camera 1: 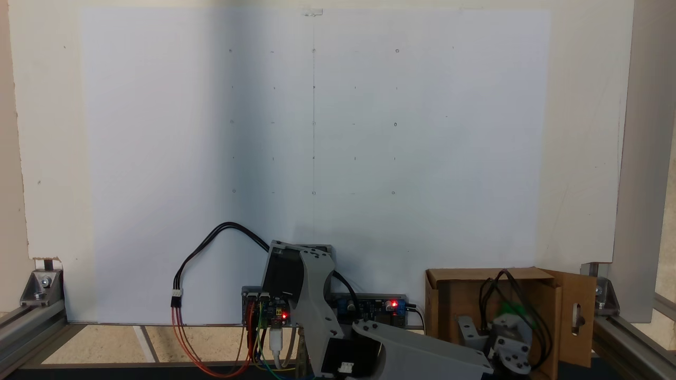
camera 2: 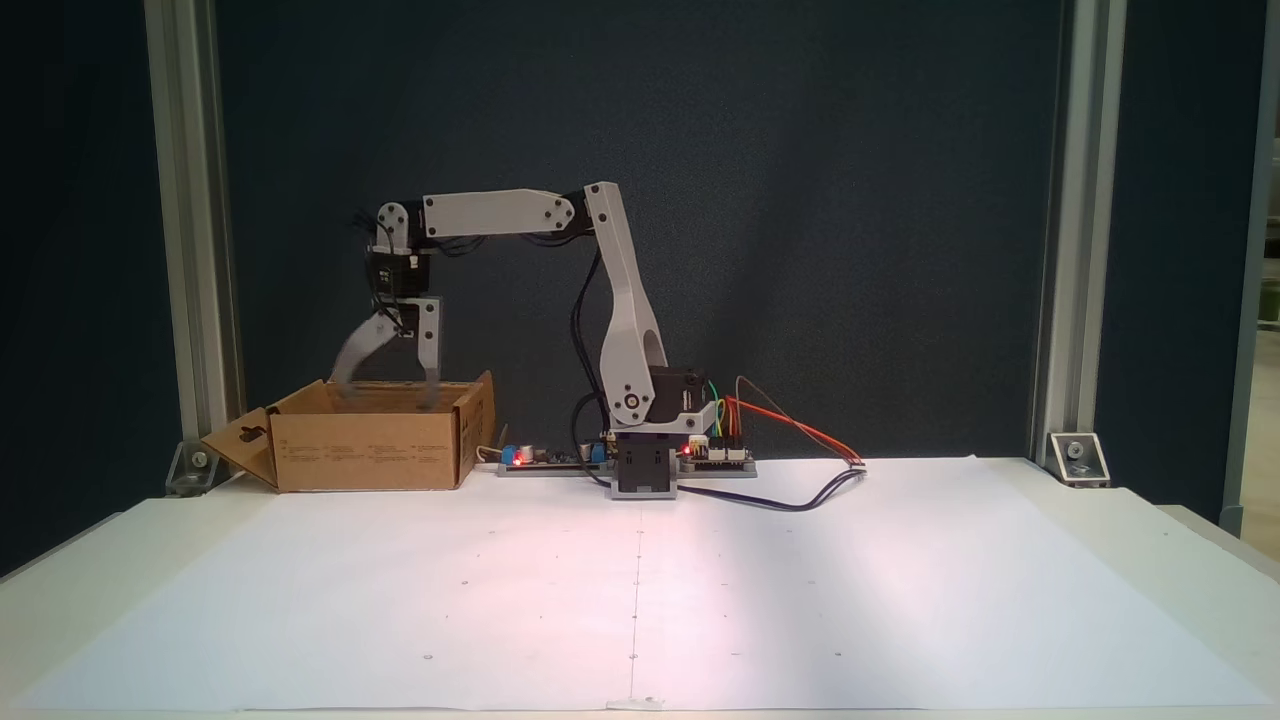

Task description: Grasp a green dice and put it in the bin.

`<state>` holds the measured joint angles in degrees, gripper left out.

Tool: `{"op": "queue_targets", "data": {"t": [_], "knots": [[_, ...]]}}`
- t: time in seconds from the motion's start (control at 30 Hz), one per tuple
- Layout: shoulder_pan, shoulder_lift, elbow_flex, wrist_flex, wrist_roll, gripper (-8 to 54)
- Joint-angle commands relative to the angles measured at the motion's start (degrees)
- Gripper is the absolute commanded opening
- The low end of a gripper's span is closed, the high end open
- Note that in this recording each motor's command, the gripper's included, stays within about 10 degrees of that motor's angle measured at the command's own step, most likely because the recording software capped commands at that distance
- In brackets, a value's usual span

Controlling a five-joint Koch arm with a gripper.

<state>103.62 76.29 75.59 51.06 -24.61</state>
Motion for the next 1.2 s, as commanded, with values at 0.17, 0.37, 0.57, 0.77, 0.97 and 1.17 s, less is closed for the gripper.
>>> {"op": "queue_targets", "data": {"t": [0.17,0.37,0.57,0.77,0.97,1.17], "knots": [[-7.56,5.8,-1.32,-15.73,18.88,44.6],[-26.02,13.45,-1.23,-19.34,27.77,44.6],[-49.99,19.42,-1.23,-20.74,31.82,44.6],[-74.78,24.7,2.9,-21.09,31.73,44.7],[-95.1,32.78,18.81,-31.64,31.64,44.6],[-105.29,40.34,36.3,-45.33,30.32,44.5]]}}
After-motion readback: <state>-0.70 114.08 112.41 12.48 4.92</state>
